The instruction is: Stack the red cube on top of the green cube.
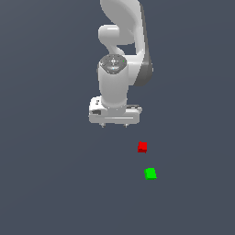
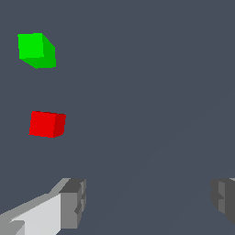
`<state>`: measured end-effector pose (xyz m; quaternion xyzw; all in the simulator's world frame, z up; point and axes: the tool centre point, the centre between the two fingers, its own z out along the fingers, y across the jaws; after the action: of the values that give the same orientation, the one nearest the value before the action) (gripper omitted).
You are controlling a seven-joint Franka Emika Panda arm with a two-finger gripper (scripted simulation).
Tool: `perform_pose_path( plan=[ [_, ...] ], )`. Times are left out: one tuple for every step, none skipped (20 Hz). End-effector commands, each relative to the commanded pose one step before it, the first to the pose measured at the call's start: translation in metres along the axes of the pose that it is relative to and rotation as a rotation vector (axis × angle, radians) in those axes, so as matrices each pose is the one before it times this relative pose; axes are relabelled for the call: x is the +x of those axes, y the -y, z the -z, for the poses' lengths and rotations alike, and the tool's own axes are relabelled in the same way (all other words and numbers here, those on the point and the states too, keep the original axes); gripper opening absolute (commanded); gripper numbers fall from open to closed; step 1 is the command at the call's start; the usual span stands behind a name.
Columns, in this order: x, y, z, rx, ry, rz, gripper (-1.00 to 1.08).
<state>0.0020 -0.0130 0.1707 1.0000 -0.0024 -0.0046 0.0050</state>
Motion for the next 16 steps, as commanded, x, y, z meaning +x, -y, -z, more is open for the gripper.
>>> perform_pose_path(
  plan=[
    [0.00000,-0.00001,0.00000,0.00000,0.00000,0.00000,1.00],
    [0.00004,0.00043,-0.00019,0.00000,0.00000,0.00000,1.00],
    [0.00008,0.00067,-0.00054,0.00008,-0.00006,-0.00097,1.00],
    [0.00015,0.00138,-0.00092,0.00012,-0.00007,-0.00119,1.00],
    [0.00021,0.00192,-0.00129,0.00017,-0.00010,-0.00168,1.00],
    [0.00027,0.00239,-0.00165,0.00022,-0.00013,-0.00228,1.00],
    [0.00034,0.00300,-0.00202,0.00026,-0.00015,-0.00266,1.00],
    [0.00041,0.00350,-0.00239,0.00031,-0.00018,-0.00322,1.00],
    [0.00048,0.00406,-0.00276,0.00036,-0.00021,-0.00370,1.00],
    [0.00055,0.00458,-0.00314,0.00040,-0.00024,-0.00423,1.00],
    [0.00063,0.00518,-0.00352,0.00044,-0.00027,-0.00466,1.00],
    [0.00071,0.00570,-0.00390,0.00049,-0.00030,-0.00523,1.00],
    [0.00080,0.00628,-0.00429,0.00052,-0.00033,-0.00570,1.00],
    [0.00090,0.00685,-0.00467,0.00056,-0.00036,-0.00618,1.00],
    [0.00100,0.00733,-0.00502,0.00059,-0.00040,-0.00669,1.00],
    [0.00109,0.00777,-0.00530,0.00060,-0.00042,-0.00700,1.00]
  ],
)
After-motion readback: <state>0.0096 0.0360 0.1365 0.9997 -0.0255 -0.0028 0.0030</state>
